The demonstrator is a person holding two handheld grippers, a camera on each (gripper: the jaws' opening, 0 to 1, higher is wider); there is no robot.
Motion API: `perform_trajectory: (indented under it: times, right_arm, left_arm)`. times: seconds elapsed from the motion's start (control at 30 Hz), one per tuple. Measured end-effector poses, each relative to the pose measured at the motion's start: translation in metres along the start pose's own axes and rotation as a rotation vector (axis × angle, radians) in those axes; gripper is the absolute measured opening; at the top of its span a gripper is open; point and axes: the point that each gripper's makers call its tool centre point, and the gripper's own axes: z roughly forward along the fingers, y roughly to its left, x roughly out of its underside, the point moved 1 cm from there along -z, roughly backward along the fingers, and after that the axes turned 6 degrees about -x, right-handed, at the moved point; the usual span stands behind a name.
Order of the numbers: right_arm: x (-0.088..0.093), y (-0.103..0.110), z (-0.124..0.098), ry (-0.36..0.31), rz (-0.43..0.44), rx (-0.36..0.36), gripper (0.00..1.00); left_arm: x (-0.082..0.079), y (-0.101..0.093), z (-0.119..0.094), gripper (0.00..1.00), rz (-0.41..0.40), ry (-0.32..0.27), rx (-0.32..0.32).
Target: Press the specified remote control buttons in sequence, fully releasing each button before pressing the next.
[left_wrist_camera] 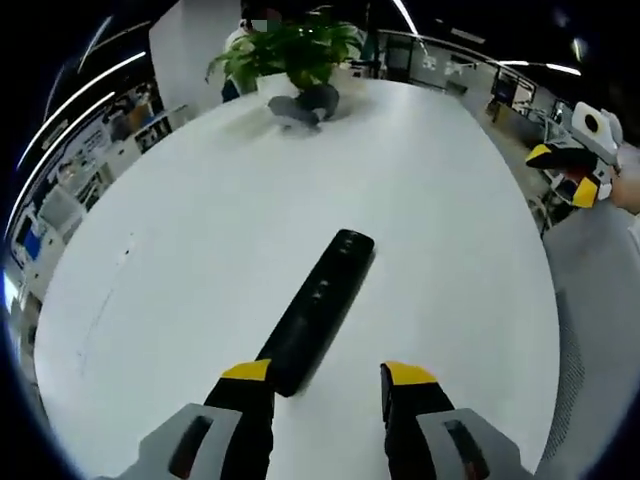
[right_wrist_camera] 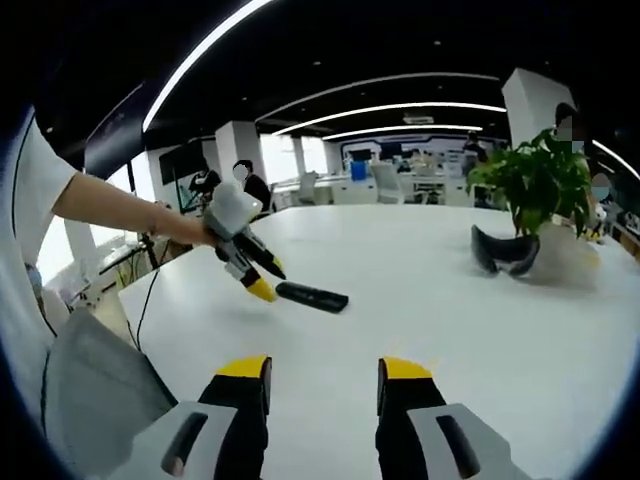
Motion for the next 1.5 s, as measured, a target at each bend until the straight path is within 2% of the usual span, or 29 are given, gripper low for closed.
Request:
perform_trajectory:
  times: [0.1, 0.27, 0.37, 0.43, 0.5, 0.6, 0.63, 0.67, 0.73, 0.83, 1.0, 1.5]
  right_arm:
    - [-0.002, 0.001, 0.0, -0.012, 0.01, -0.006, 0.4]
    - [-0.001, 0.0, 0.001, -0.01, 0.017, -0.011, 0.39]
    - [0.0, 0.0, 0.001, -0.007, 0.018, -0.012, 0.39]
    - [0.0, 0.0, 0.002, -0.001, 0.018, -0.01, 0.37]
    - [0.0, 0.0, 0.002, 0.003, 0.004, -0.01, 0.36]
    - [0.001, 0.001, 0.003, 0.014, -0.016, -0.01, 0.35]
    - [0.001, 0.001, 0.003, 0.014, -0.015, -0.011, 0.34]
    - [0.001, 0.001, 0.003, 0.013, -0.012, -0.011, 0.34]
    - [0.001, 0.0, 0.003, 0.009, 0.0, -0.015, 0.34]
    - [0.001, 0.001, 0.003, 0.01, -0.002, -0.016, 0.33]
    - [0.003, 0.003, 0.004, 0.024, -0.012, -0.025, 0.32]
    - [0.002, 0.005, 0.005, 0.027, -0.02, -0.035, 0.3]
  left_arm:
    - [0.002, 0.004, 0.004, 0.38, 0.042, 0.041, 0.002]
    - [0.001, 0.008, 0.013, 0.37, 0.11, 0.093, 0.028]
    - [0.003, 0.011, 0.019, 0.32, 0.208, 0.147, 0.04]
    - [0.0, 0.012, 0.022, 0.3, 0.25, 0.157, 0.044]
    - [-0.001, 0.011, 0.023, 0.27, 0.255, 0.163, 0.056]
    - [0.001, 0.011, 0.027, 0.25, 0.312, 0.201, 0.07]
    - [-0.003, 0.008, 0.027, 0.24, 0.31, 0.184, 0.083]
    - [-0.001, 0.006, 0.027, 0.24, 0.291, 0.199, 0.082]
    - [-0.002, 0.0, 0.025, 0.23, 0.347, 0.185, 0.109]
    - [0.001, -0.002, 0.023, 0.23, 0.344, 0.187, 0.118]
    - [0.008, -0.019, 0.017, 0.23, 0.369, 0.192, 0.144]
    - [0.02, -0.054, 0.006, 0.23, 0.327, 0.151, 0.167]
